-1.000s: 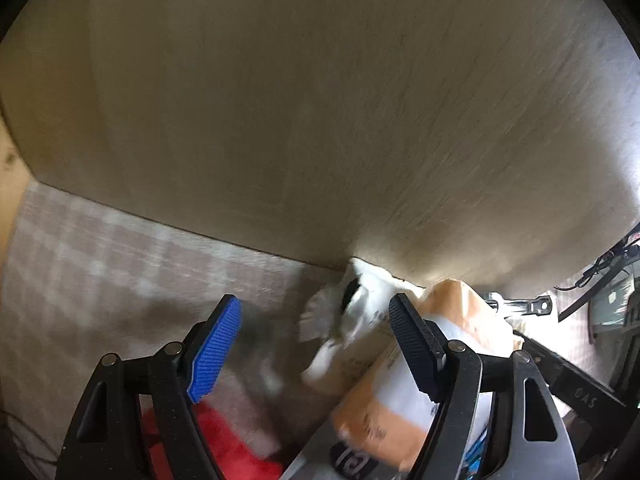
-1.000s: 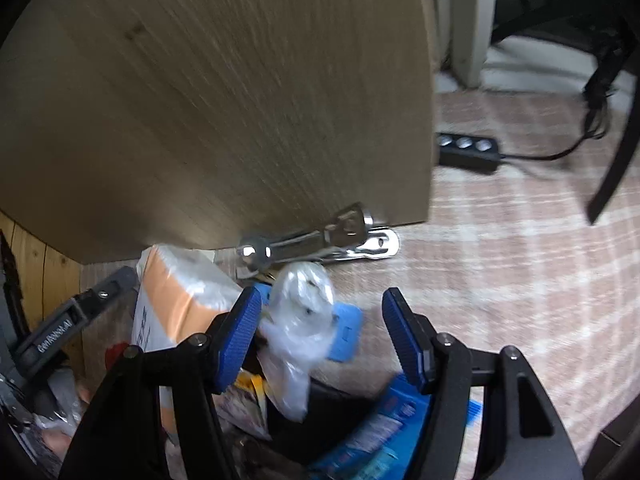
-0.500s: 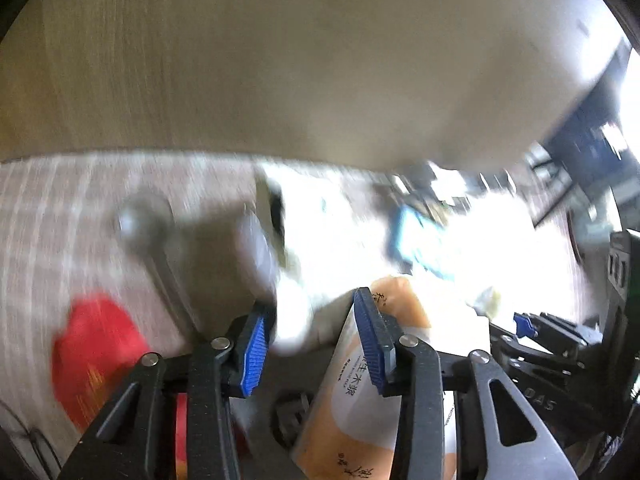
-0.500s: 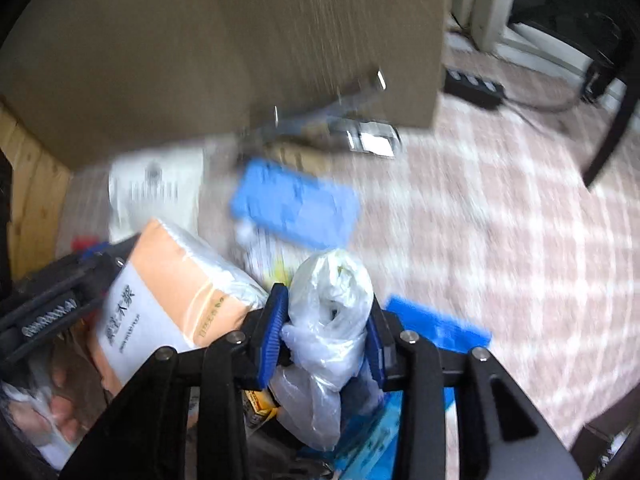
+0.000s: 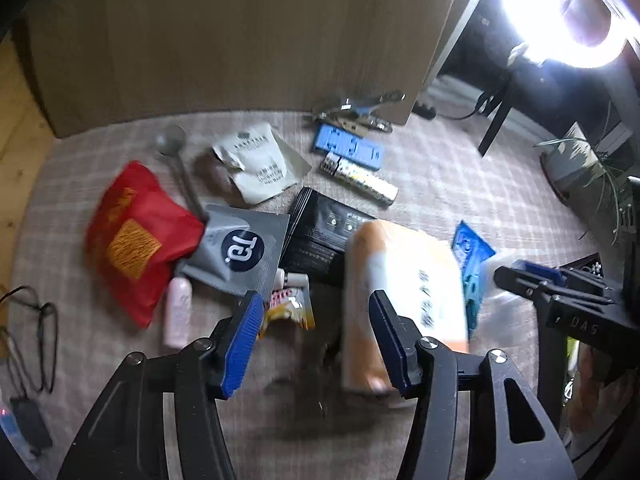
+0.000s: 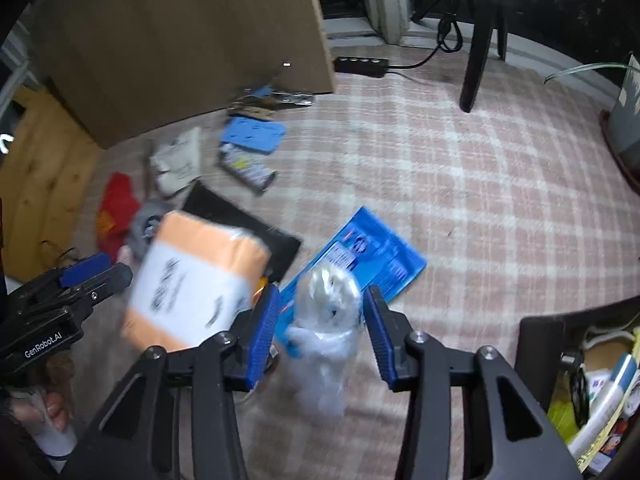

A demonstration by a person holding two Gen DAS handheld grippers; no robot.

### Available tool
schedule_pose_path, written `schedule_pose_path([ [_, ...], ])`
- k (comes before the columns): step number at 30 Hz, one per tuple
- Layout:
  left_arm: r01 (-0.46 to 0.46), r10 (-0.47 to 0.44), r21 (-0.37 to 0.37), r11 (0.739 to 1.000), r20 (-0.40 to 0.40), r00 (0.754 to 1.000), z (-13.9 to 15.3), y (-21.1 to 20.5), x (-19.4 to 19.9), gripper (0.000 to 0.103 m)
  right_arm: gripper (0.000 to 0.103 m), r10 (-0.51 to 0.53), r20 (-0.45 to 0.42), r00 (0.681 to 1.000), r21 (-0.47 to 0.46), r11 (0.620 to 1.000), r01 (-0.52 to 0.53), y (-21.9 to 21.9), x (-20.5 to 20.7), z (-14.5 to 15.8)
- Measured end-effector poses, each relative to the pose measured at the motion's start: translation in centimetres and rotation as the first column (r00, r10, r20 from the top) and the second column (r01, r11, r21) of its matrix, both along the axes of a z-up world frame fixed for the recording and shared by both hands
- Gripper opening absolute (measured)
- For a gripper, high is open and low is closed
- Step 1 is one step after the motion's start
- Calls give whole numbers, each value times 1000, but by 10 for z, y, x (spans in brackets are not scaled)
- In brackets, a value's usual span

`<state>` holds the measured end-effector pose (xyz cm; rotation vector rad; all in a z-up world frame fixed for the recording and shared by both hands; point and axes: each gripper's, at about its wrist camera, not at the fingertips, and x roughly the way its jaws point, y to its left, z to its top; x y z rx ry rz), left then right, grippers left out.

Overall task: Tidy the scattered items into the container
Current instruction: 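Grasp the orange-white tissue pack with both grippers from either side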

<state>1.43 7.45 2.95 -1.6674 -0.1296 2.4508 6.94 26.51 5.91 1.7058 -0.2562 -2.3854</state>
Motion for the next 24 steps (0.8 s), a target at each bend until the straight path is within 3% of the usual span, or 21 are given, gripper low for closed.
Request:
schedule_pose_path([
  [2, 6, -6, 15, 1000, -8, 1000, -1, 8, -58, 55, 53, 25, 9, 1000, -37, 999, -25, 19, -31, 2],
  [4, 24, -24, 14, 1000, -13, 1000, 9, 34, -69, 57, 59, 31, 18, 999, -68, 997, -30, 9, -54, -6],
  [7, 80, -80, -1, 997, -10, 997, 22, 59, -75, 58, 59, 18, 26, 999, -115, 993, -15, 10, -39, 10],
  [10, 152, -152, 6, 988, -7, 988, 35, 62, -79, 61, 65, 19, 13, 1000, -115, 993, -17, -6, -64, 6],
  [17, 226, -226, 28, 974, 21, 974, 26, 63, -92, 61, 65, -47, 139, 989, -193, 978, 74, -16, -79, -33],
  [21, 236, -237, 41, 971, 27, 971, 18, 65, -92, 61, 64, -43, 152, 987, -205, 976, 74, -28, -83, -43],
  [24, 209, -213, 92, 974, 35, 976, 17, 60, -95, 62, 55, -26, 156, 987, -229, 971, 62, -37, -84, -42],
])
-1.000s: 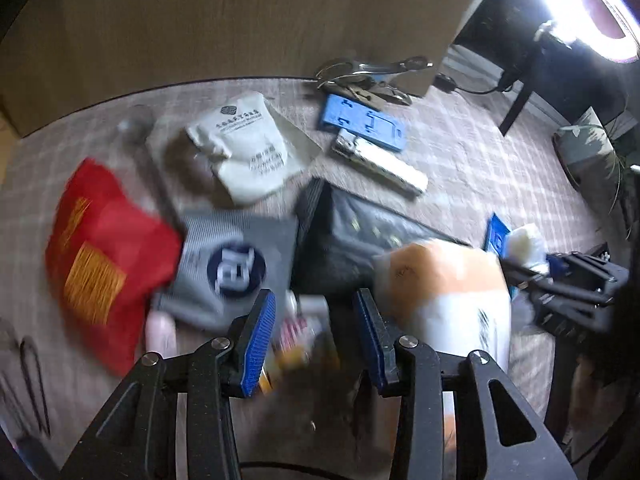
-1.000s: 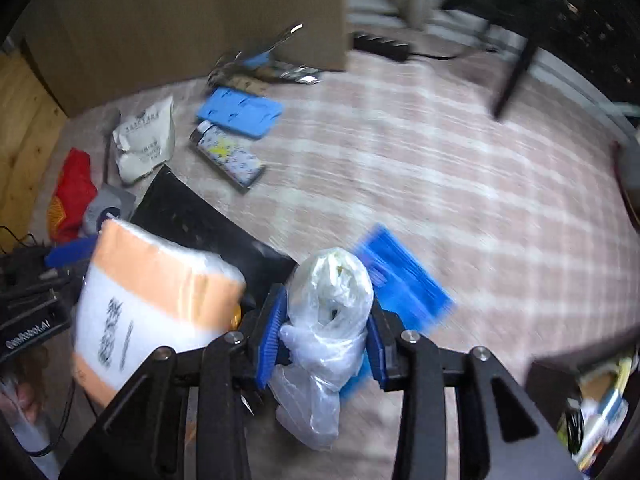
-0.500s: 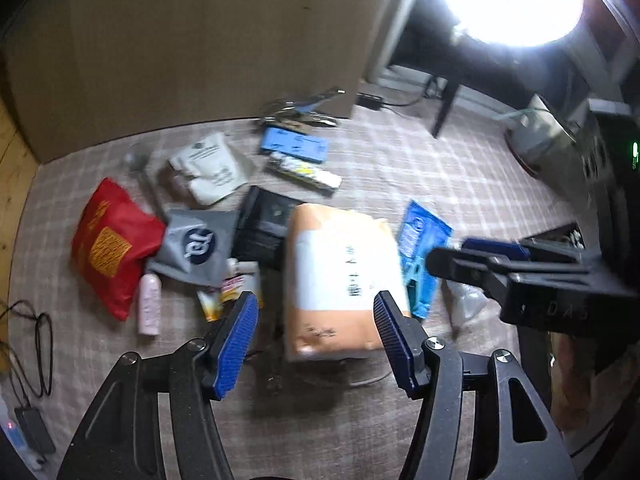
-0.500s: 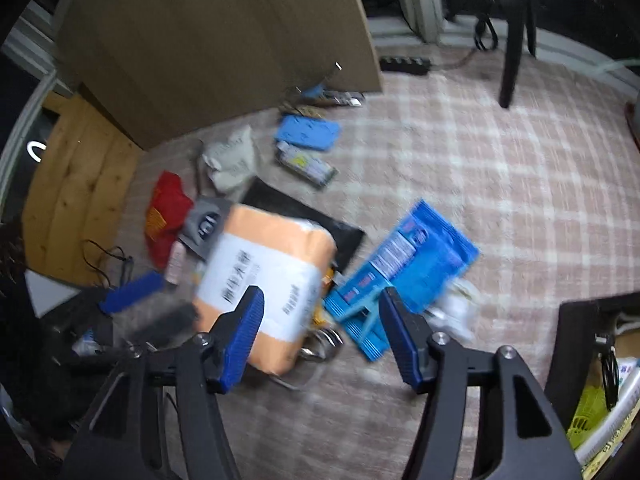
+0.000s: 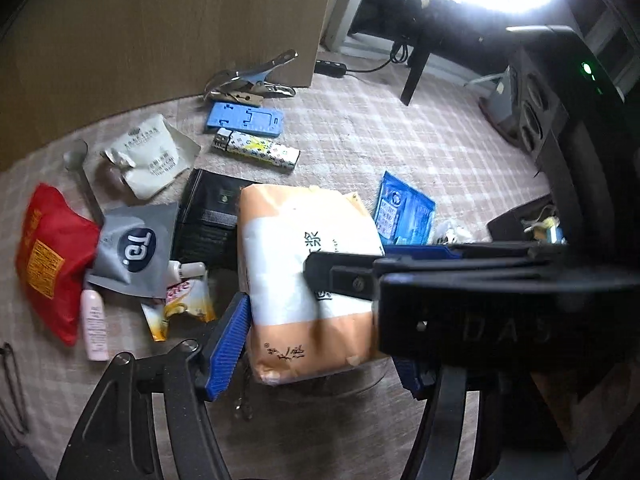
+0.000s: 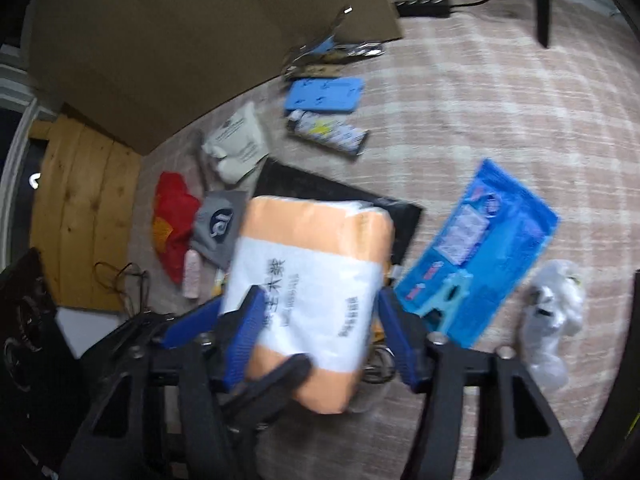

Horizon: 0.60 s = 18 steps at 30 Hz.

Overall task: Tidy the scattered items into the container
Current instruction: 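Grasp the orange-white tissue pack with both grippers from either side, then carry the tissue pack with both grippers over the black tray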

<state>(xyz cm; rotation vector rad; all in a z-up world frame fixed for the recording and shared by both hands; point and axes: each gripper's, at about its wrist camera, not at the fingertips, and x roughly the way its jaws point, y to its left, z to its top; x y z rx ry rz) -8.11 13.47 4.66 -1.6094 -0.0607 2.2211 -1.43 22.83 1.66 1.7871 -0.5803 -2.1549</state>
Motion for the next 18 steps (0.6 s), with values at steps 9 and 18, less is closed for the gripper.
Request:
schedule_pose_path([
  [9, -3, 3, 31, 1000, -15, 1000, 21, 5, 8, 62, 55, 40, -44, 998, 42, 998, -38, 2, 13, 21],
  [18, 145, -141, 55, 988, -78, 987, 64, 80, 44, 62, 55, -82, -120, 989, 64, 994, 90, 77, 69, 61],
])
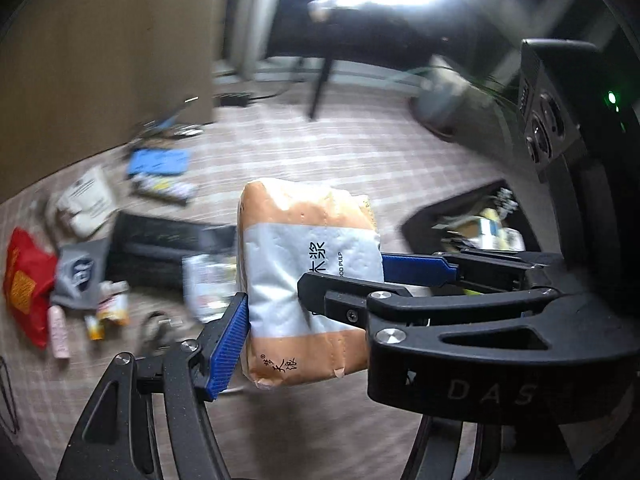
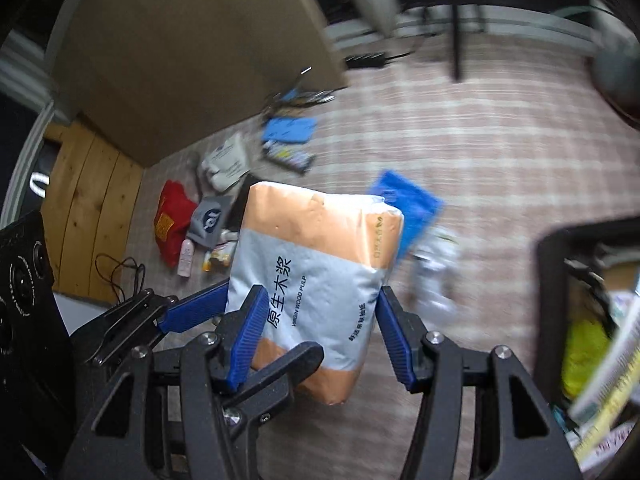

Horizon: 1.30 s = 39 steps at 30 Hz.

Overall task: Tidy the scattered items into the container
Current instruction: 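Carry the tissue pack with both grippers over the black tray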

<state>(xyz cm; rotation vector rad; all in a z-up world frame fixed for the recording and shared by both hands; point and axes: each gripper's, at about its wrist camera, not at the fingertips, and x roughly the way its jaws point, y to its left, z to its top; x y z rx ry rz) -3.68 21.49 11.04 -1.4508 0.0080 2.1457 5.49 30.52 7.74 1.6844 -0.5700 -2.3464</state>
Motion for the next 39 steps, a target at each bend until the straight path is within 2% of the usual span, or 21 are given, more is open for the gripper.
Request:
schedule_pose_path([
  [4, 105, -105, 23, 994, -26, 994, 14, 57, 26, 62, 55, -96, -20, 995, 16, 995, 97, 53, 35, 15],
  [9, 240, -238, 65, 969, -29, 971, 23, 137, 59, 62, 55, -228, -31, 973, 62, 971, 229, 126, 90, 28],
  [16, 396, -394, 97, 913, -42, 918, 39, 238, 100, 62, 55, -385, -57, 921, 111, 915, 389, 225, 157, 44],
  [22, 483, -482, 108, 869, -41, 875, 48, 309, 128, 62, 55, -481, -65, 874, 142, 863, 485, 283, 196, 55],
  [27, 512, -510, 97, 854, -47, 859, 51, 338, 139, 63, 56, -525, -79, 847, 173, 830, 531, 312, 221, 63],
  [31, 501, -496, 85, 861, -74, 865, 60, 335, 141, 61, 57, -550, -103, 829, 184, 808, 559, 319, 233, 72],
  [34, 473, -468, 82, 877, -76, 880, 62, 322, 134, 61, 57, -552, -109, 827, 195, 803, 563, 320, 234, 73],
  [39, 405, -400, 69, 912, -75, 913, 57, 287, 114, 61, 56, -517, -104, 850, 181, 830, 527, 303, 224, 69],
])
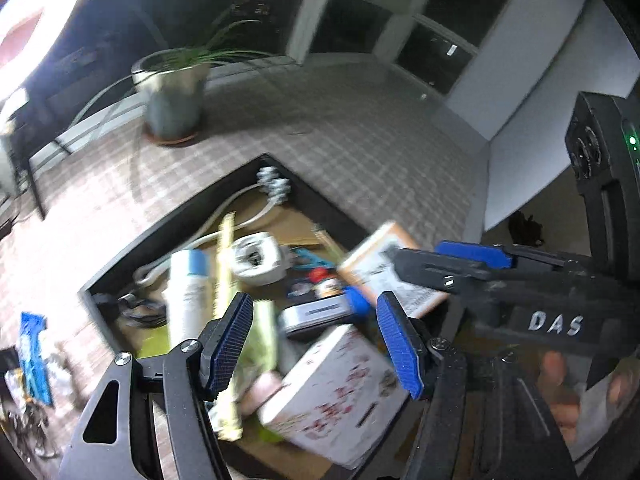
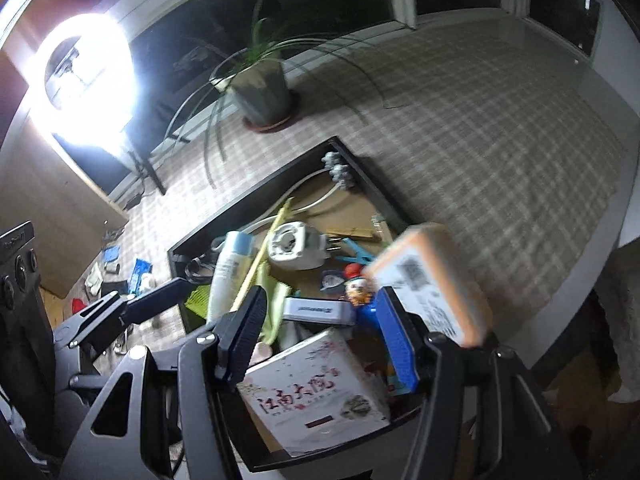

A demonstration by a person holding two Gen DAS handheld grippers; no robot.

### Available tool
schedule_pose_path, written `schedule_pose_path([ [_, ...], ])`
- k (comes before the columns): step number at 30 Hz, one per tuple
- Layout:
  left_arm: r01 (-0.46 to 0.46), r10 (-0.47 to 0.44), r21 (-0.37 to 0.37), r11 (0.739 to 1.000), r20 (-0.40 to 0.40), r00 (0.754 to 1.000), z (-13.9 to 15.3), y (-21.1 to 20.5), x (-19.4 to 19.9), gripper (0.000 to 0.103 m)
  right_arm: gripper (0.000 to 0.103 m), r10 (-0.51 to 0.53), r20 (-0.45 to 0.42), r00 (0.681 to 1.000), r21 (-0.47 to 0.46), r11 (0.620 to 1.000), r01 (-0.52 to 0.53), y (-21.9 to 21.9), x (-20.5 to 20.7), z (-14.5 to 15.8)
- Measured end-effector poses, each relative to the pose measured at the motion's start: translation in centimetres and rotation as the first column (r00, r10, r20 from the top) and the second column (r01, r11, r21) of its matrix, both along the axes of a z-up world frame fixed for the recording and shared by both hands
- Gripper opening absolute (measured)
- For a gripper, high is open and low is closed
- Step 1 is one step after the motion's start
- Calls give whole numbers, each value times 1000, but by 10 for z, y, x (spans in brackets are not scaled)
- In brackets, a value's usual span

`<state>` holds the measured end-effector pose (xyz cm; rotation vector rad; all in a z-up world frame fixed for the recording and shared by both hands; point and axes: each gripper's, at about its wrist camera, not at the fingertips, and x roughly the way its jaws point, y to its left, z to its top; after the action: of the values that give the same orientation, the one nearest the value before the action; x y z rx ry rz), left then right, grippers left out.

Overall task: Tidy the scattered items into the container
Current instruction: 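Carry the tissue pack with both grippers over the black tray, then open both grippers to drop the tissue pack into the tray, then grasp the silver metal clip with the left gripper while the right gripper grasps the white plastic bag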

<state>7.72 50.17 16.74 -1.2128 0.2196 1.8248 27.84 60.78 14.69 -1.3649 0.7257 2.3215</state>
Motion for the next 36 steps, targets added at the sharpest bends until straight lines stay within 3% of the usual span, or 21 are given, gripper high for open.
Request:
schedule_pose_path([
  [8, -167, 168, -46, 985, 14, 986, -18, -98, -40, 61, 56, 146, -1, 989, -4, 989, -146, -60, -51, -6],
  [14, -296, 298, -97, 950, 7, 955, -30, -176, -74, 61, 56, 280, 16, 960, -2, 960, -280, -112, -100, -16],
  [24, -482, 492, -201, 853, -4, 871, -63, -309, -114, 61, 56, 447, 74, 891, -13, 894, -448, -196, -164, -47],
  [30, -529, 552, -274, 803, 5, 834, -89, -365, -129, 61, 56, 515, 121, 849, -21, 856, -517, -233, -195, -67],
  [36, -514, 554, -355, 781, 15, 832, -118, -392, -142, 61, 56, 550, 165, 819, -67, 834, -547, -256, -218, -93],
])
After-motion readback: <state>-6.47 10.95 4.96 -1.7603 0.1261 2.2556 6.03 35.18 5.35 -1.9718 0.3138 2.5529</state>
